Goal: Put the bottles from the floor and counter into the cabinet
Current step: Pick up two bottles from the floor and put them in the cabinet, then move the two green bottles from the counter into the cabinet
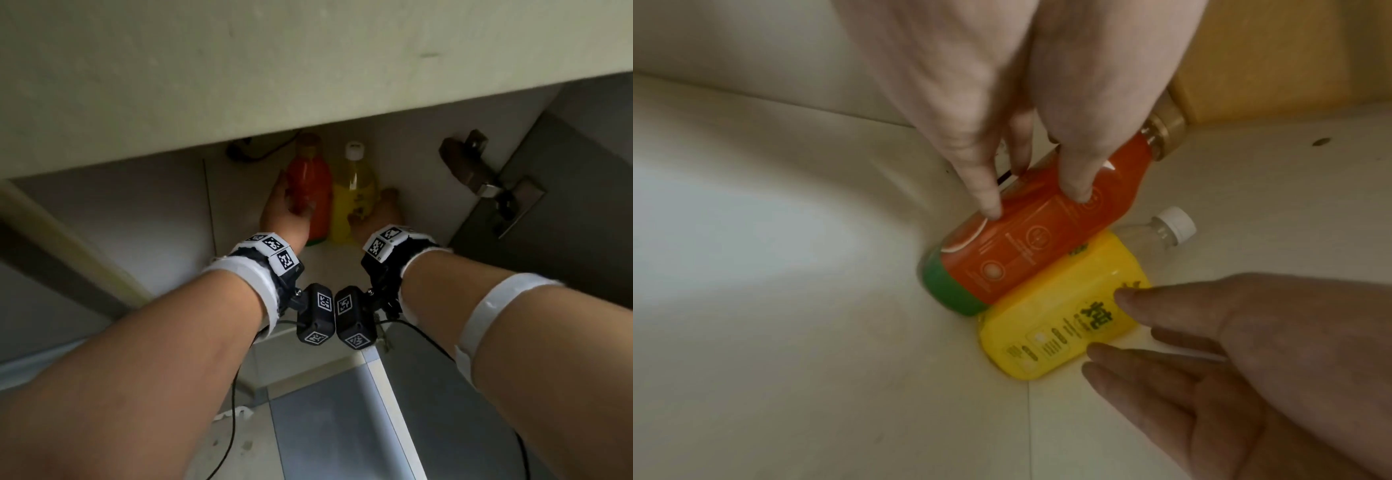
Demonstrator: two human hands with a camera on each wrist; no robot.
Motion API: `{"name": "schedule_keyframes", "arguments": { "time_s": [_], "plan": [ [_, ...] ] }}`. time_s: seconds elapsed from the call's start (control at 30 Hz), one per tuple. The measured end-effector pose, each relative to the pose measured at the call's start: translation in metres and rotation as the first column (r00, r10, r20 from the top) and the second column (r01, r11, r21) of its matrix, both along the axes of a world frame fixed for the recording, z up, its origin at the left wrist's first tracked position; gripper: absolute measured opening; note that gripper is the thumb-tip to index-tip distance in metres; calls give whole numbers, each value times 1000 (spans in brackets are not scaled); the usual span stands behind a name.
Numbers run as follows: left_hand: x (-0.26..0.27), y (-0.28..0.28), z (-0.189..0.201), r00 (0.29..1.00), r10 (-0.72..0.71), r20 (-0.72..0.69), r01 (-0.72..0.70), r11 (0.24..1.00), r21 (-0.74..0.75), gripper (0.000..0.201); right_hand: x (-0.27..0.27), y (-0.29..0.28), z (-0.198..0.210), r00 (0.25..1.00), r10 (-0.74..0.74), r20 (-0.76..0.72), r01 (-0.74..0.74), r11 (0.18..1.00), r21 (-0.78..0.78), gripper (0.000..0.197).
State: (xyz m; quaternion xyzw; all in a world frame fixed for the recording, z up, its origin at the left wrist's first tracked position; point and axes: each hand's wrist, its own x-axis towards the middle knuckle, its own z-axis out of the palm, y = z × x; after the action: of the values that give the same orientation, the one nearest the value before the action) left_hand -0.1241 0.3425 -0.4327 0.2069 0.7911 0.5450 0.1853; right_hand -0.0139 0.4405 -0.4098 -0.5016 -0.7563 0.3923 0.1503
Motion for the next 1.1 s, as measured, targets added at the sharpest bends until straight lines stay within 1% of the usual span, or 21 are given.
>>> {"name": "schedule_keyframes", "arguments": {
  "time_s": [0.07,0.1,0.2,0.27,0.3,0.33,0.4,0.47,0.53,0.6,0.67,0.77,0.83,0.93,1.03,1.1],
  "plan": [
    [12,-12,9,999,-34,-1,33,997,-69,85,14,-10,10,998,14,62,-12,999,-39,69],
    [20,-21,17,999,-42,6,42,993,-113,84,21,-17,18,996,28,88,-24,999,-48,64],
    [52,-59,54,996,-85,-13,79,960,-270,68,50,-48,53,987,70,146,-68,997,-21,45],
    [74,-89,88,985,-169,-28,144,906,-398,57,72,-75,90,955,173,243,-178,984,0,37],
    [86,-105,109,976,-217,-23,183,869,-460,52,82,-88,112,915,245,319,-259,966,1,32],
    [98,-122,129,965,-261,-10,219,830,-513,48,92,-102,135,859,316,402,-341,940,-8,29],
    [123,-154,173,945,-326,14,272,763,-587,36,113,-127,187,744,411,527,-460,887,-42,27],
    [142,-180,223,939,-344,9,271,724,-635,26,131,-149,240,673,465,576,-533,844,-59,27],
    [157,-201,275,928,-373,-11,266,682,-681,25,148,-169,289,640,499,584,-580,812,-58,28],
    [164,-215,326,918,-391,-60,236,663,-710,28,158,-180,337,657,508,558,-594,804,-33,27],
    [165,-226,375,909,-402,-107,213,670,-711,27,164,-186,382,690,507,517,-590,808,-5,24],
    [157,-239,442,901,-383,-206,154,725,-672,25,164,-187,440,731,475,489,-572,818,59,23],
    [151,-247,476,880,-374,-291,98,744,-661,26,164,-186,469,754,452,476,-557,825,99,22],
    [138,-254,513,865,-347,-362,53,782,-622,34,159,-181,496,820,389,419,-487,859,155,30],
    [126,-249,532,877,-289,-385,14,815,-579,50,150,-175,507,865,334,375,-410,901,144,52],
    [118,-240,536,904,-238,-357,8,841,-541,63,140,-168,505,890,304,340,-359,926,113,67]
  ]
}}
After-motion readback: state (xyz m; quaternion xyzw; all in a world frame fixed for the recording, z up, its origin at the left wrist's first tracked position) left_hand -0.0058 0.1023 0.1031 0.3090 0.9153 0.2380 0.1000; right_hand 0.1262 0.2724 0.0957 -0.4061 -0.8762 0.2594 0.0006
